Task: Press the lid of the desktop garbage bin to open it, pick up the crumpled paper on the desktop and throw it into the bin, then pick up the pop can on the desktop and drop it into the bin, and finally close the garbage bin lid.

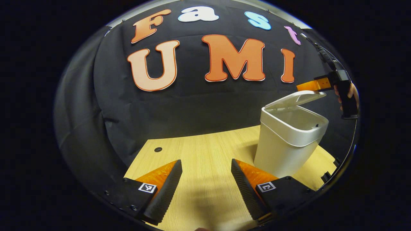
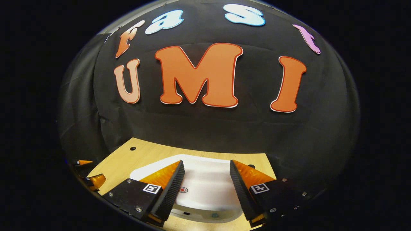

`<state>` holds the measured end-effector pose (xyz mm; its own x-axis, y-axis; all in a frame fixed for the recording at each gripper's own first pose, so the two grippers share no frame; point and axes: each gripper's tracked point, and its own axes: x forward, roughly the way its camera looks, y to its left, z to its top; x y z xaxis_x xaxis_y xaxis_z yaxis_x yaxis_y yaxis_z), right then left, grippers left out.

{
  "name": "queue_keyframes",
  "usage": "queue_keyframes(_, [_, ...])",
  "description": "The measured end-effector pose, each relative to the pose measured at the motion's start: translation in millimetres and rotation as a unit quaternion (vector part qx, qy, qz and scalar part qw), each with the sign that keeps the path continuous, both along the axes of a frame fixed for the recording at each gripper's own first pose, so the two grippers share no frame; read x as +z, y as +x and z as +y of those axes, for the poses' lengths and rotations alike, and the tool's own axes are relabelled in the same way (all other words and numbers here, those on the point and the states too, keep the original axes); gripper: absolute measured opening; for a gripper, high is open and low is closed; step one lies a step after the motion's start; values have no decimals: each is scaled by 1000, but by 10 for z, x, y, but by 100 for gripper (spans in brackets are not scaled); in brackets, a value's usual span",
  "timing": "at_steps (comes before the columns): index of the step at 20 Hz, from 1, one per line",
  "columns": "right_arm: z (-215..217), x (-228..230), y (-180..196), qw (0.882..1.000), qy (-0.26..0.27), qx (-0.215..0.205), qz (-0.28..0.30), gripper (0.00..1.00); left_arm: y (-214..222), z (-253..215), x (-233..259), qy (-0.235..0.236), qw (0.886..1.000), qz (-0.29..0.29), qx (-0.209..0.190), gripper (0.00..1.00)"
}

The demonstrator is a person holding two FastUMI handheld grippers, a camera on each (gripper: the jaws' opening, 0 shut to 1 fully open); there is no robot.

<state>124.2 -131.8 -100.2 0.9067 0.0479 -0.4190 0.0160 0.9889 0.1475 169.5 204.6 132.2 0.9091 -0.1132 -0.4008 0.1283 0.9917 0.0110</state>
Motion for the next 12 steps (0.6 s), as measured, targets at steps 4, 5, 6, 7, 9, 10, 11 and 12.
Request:
queue_keyframes(4, [125, -160, -148, 1000, 1, 7, 18, 86, -36, 14, -44, -2, 1000, 7, 0, 98])
queue_keyframes(5, [147, -188, -190, 1000, 1, 7, 21, 86, -43, 12, -51, -4, 1000, 9, 0, 98])
queue_keyframes(6, [172, -217, -212, 1000, 3, 8, 24, 86, -53, 4, -73, -4, 1000, 10, 0, 95])
queue_keyframes(7, [203, -250, -244, 1000, 7, 10, 27, 86, -53, 8, -77, -3, 1000, 11, -1, 95])
queue_keyframes(9, [252, -315, -305, 999, 14, 12, 34, 85, -74, 5, -96, -4, 1000, 13, -2, 100])
queue_keyframes(10, [265, -345, -326, 999, 16, 11, 37, 85, -92, -3, -118, -4, 1000, 15, -3, 98])
queue_keyframes(11, [281, -373, -359, 999, 18, 11, 41, 85, -91, -6, -117, -3, 1000, 16, -5, 98])
queue_keyframes(12, [293, -389, -368, 999, 20, 10, 43, 85, -97, -4, -123, -2, 1000, 17, -6, 98])
